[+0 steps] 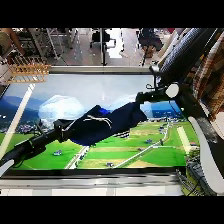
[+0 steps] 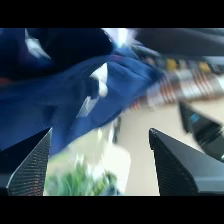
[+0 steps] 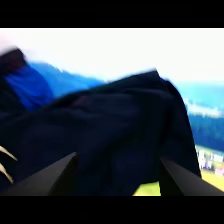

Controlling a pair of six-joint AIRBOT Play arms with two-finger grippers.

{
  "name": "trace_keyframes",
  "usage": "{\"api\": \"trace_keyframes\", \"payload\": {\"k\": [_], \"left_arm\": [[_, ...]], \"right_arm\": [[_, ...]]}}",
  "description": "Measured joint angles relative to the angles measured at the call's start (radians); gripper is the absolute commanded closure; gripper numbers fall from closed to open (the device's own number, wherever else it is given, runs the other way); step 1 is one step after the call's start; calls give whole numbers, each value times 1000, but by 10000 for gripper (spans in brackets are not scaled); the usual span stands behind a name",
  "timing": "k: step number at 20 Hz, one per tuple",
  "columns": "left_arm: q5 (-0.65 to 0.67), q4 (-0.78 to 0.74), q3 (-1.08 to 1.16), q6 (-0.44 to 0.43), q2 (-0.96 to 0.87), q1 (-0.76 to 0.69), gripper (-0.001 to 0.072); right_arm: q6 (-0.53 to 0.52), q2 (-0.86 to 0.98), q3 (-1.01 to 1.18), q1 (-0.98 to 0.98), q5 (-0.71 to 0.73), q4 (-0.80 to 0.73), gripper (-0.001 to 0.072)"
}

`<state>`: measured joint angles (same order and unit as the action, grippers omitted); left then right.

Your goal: Fold the clothes and pants, and hang the long-sleeved shirts on hangers.

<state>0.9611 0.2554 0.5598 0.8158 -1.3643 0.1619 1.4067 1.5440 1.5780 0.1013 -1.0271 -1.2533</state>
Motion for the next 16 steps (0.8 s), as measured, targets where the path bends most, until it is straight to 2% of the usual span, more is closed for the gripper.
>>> {"api": "trace_keyframes", "payload": {"k": [4, 8, 11, 12, 16], "left_arm": [[34, 8, -24, -69, -12, 73, 70], [80, -179, -21, -84, 16, 220, 70], [93, -382, -18, -48, 31, 276, 69], [97, -427, -18, -40, 33, 276, 69], [14, -505, -16, -27, 37, 204, 69]], "right_arm": [[6, 16, -75, -123, -174, 58, 151], [-50, -141, -361, -223, -251, 185, 151], [-118, -240, -625, -247, -212, 367, 165], [-143, -256, -695, -247, -178, 436, 203], [-209, -259, -862, -217, -11, 655, 203]]}}
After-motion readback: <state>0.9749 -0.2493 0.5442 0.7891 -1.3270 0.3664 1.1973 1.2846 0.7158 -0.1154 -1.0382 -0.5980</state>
